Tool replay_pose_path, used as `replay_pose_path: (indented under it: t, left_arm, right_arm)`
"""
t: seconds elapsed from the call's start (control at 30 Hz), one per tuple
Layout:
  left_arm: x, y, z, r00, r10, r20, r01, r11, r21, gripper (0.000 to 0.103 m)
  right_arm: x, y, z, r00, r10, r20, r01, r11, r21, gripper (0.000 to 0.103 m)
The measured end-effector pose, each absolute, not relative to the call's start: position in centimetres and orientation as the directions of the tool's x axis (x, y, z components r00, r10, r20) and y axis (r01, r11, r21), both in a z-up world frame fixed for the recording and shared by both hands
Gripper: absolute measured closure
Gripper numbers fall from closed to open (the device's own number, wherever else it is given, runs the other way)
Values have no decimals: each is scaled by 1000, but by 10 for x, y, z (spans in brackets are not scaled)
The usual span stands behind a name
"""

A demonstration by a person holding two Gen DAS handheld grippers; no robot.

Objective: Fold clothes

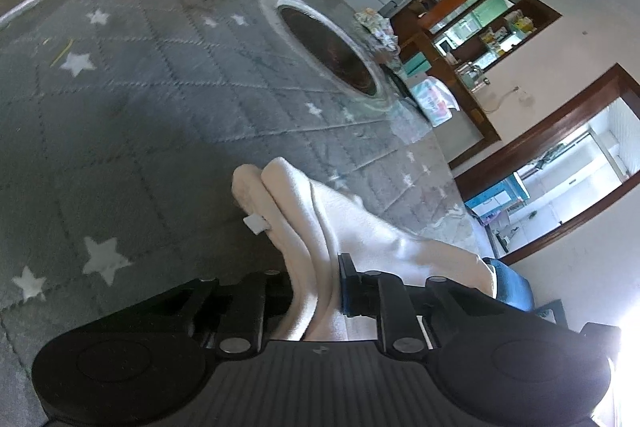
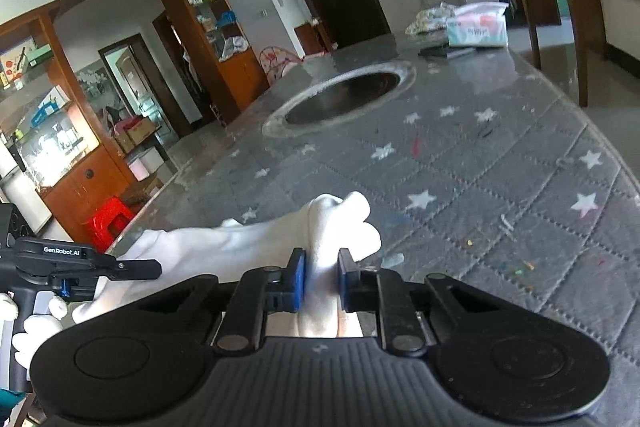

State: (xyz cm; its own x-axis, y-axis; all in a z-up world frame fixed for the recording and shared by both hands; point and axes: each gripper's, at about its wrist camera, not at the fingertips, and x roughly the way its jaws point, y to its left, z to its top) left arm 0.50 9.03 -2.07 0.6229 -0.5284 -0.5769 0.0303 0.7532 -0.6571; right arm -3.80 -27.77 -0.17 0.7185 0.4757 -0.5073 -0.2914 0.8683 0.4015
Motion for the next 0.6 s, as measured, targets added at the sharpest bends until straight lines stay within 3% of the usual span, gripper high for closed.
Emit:
replay_pose_path:
  t: [0.6]
  left_arm:
    - [-4,47,43,642,-603,-474,239,744,-624,87]
  right_arm:
    - [-83,-294,66,847,366,-385,-260,918,300,89]
